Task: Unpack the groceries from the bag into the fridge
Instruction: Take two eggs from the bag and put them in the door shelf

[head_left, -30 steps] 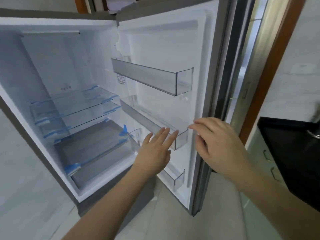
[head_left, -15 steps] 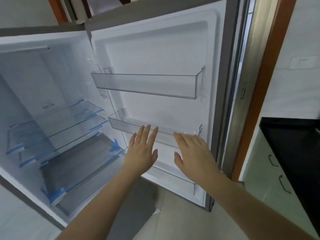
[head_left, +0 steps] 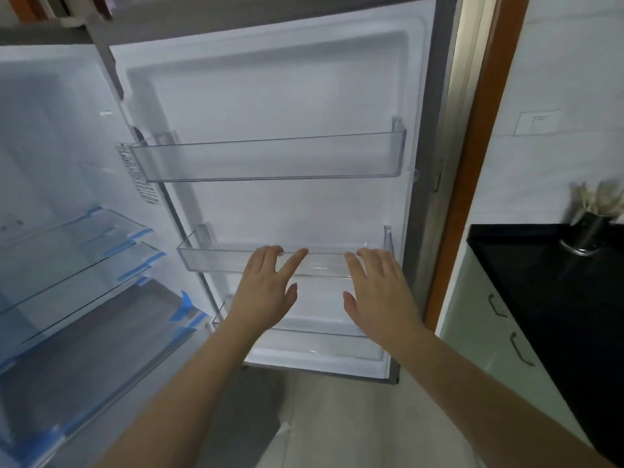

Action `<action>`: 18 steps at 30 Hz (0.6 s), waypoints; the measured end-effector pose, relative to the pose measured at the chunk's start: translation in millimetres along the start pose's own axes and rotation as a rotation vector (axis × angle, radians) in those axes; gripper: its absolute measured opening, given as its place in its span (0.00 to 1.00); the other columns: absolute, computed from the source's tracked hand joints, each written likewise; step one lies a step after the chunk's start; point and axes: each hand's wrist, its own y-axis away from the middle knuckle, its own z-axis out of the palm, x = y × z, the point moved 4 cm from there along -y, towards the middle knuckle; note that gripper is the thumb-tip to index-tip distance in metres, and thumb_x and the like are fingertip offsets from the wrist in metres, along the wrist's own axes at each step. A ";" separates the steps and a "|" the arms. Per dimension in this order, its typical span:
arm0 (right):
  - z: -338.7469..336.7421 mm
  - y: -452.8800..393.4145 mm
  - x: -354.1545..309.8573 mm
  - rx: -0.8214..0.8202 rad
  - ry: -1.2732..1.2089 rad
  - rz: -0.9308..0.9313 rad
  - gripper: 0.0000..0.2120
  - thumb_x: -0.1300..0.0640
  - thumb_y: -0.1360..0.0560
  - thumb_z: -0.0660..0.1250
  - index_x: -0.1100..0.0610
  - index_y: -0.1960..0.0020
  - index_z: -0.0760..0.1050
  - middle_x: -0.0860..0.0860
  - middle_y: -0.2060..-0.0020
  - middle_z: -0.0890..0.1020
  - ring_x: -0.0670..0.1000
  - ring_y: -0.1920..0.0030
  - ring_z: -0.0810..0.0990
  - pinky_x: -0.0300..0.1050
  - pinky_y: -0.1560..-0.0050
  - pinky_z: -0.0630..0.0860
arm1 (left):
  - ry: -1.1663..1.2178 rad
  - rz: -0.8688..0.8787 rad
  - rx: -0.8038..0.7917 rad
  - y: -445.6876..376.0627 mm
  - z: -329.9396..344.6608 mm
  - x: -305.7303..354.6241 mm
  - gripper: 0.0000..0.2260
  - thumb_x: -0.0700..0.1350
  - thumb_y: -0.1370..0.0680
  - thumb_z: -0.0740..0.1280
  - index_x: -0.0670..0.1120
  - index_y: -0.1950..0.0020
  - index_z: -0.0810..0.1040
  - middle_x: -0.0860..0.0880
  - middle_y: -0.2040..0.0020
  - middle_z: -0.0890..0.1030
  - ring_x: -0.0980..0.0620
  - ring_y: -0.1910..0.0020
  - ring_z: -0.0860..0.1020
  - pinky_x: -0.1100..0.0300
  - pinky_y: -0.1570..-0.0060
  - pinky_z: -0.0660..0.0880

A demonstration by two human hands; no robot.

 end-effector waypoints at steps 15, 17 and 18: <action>15.3 -10.9 -14.0 -0.176 0.040 0.238 0.38 0.49 0.26 0.67 0.56 0.23 0.52 0.57 0.25 0.59 0.59 0.23 0.53 0.56 0.24 0.53 | 0.007 0.133 -0.043 -8.0 13.8 -14.1 0.33 0.52 0.24 0.67 0.45 0.23 0.60 0.38 0.32 0.72 0.37 0.33 0.68 0.42 0.28 0.60; 13.3 -7.0 -14.5 -0.195 0.058 0.248 0.39 0.48 0.25 0.65 0.55 0.22 0.49 0.56 0.23 0.54 0.58 0.23 0.50 0.54 0.24 0.50 | -0.002 0.154 -0.046 -6.2 14.0 -15.0 0.34 0.53 0.25 0.67 0.44 0.23 0.61 0.37 0.32 0.72 0.37 0.32 0.69 0.42 0.28 0.60; 12.7 -5.2 -14.7 -0.212 0.059 0.253 0.39 0.48 0.24 0.64 0.55 0.22 0.46 0.55 0.22 0.52 0.57 0.22 0.48 0.54 0.23 0.50 | 0.004 0.163 -0.044 -6.3 13.5 -15.6 0.34 0.53 0.25 0.68 0.44 0.23 0.61 0.37 0.33 0.72 0.36 0.33 0.69 0.41 0.29 0.61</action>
